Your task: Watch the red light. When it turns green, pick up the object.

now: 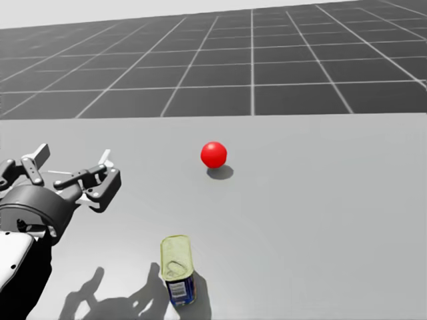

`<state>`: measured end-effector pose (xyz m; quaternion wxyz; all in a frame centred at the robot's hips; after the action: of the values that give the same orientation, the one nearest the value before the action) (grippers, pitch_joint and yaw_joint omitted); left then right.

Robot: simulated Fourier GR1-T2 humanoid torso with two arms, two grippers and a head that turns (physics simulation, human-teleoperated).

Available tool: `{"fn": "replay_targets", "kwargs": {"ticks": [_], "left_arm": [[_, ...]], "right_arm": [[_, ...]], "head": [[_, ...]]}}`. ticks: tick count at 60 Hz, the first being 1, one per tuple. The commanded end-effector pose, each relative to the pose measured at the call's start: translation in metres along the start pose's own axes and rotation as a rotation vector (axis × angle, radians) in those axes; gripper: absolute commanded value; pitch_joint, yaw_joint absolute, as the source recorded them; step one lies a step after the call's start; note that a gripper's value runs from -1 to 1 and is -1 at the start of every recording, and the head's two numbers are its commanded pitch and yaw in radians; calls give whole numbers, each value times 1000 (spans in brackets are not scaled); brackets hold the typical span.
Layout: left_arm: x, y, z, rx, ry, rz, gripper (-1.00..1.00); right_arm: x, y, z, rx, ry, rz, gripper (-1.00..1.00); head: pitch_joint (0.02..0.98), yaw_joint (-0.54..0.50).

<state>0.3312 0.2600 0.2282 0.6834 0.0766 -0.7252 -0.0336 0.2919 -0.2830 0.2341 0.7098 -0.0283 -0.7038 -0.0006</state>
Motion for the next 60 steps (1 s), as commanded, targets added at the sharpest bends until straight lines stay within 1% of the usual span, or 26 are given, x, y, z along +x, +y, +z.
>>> {"fn": "replay_targets", "kwargs": {"ticks": [1,28,60], "left_arm": [[0,0,0,-14,-6,8,-1000],[2,0,1,-20,-18,23,-1000],[2,-1,1,-20,-20,25,-1000]], "right_arm": [[0,0,0,-1,0,2,-1000],[1,1,1,-1,-1,6,-1000],[1,2,1,1,-2,10,-1000]], "head": [[586,126],[579,122],[576,126]]}}
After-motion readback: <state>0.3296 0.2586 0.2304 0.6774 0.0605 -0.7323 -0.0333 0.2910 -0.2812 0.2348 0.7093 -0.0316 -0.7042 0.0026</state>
